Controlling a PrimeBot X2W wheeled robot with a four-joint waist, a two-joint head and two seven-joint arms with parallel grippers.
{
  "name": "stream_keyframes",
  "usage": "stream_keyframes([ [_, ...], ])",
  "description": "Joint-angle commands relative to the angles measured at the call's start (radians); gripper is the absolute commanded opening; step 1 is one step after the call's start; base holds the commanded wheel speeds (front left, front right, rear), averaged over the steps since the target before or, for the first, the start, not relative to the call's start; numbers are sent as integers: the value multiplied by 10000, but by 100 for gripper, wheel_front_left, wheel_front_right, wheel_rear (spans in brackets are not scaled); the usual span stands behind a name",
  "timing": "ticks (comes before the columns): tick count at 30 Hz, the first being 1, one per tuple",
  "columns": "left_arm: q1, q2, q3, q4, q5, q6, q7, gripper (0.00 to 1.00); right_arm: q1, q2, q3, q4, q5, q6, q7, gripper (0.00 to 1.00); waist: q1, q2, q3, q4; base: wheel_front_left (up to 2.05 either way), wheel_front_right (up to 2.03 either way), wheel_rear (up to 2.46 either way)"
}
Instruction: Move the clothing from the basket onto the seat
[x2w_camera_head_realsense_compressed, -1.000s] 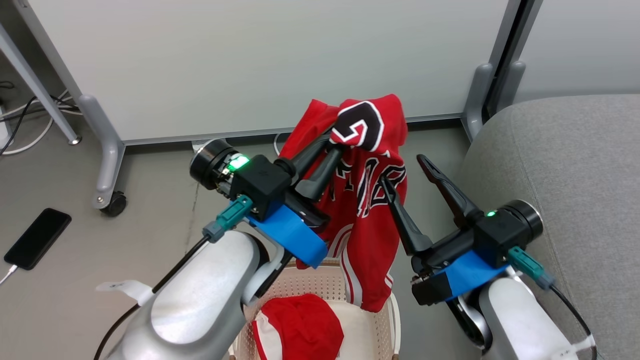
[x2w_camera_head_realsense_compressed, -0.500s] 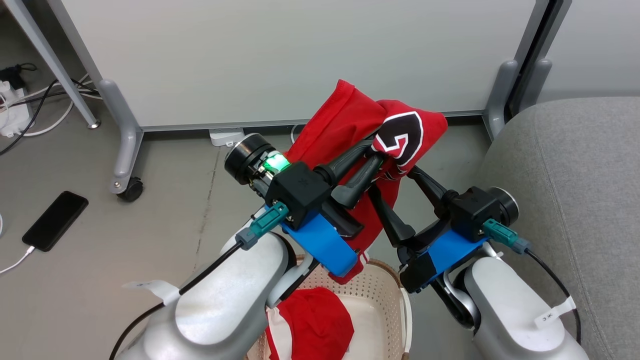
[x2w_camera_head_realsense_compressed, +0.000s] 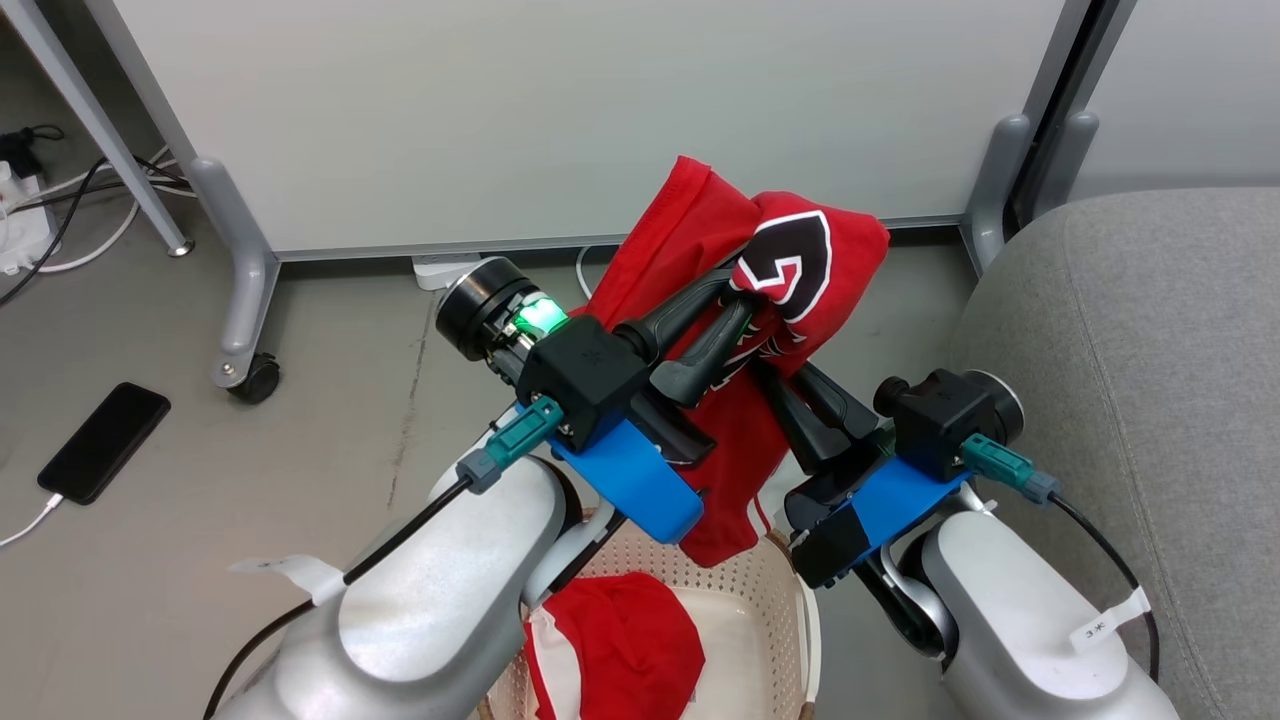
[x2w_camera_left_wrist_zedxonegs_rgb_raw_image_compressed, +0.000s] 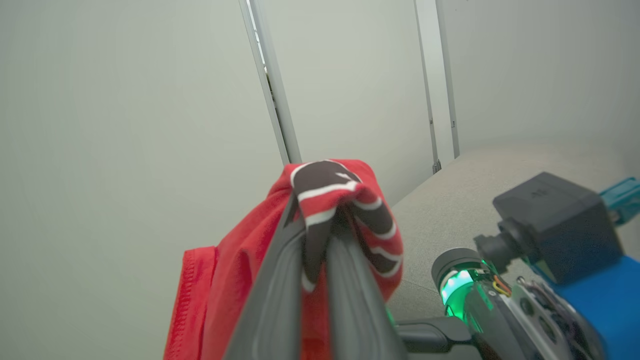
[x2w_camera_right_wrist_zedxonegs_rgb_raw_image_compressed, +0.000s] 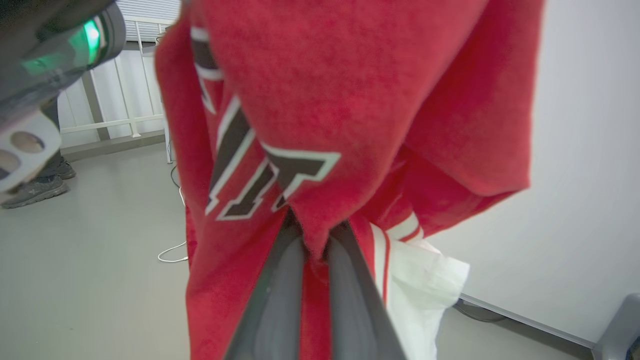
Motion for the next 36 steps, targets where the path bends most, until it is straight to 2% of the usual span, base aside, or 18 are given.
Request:
stream_keyframes([
  [1, -113, 40, 14, 19, -47, 66, -90, 0, -31, -43, 29, -80, 23, 5, -42, 0, -1, 0, 0, -5, 0, 0, 0],
  [20, -81, 121, -116, 137, -109, 206, -145, 0, 289, -55, 202, -330, 78, 5, -42, 0, -1, 0, -85, -57, 0, 0, 0],
  [21, -84, 126, -99, 150, -89, 245, -160, 46, 292, -54, 204, -342, 76, 5, -42, 0, -1, 0, -82, -57, 0, 0, 0],
  [22, -92, 123, -56, 140, -53, 324, -200, 100, 301, -61, 207, -356, 75, 5, -42, 0, -1, 0, -77, -56, 0, 0, 0],
  [36, -96, 218, -63, 121, -10, 553, -353, 100, 413, -46, 63, -574, 27, 5, -43, 0, -1, 0, -16, -142, 0, 0, 0],
])
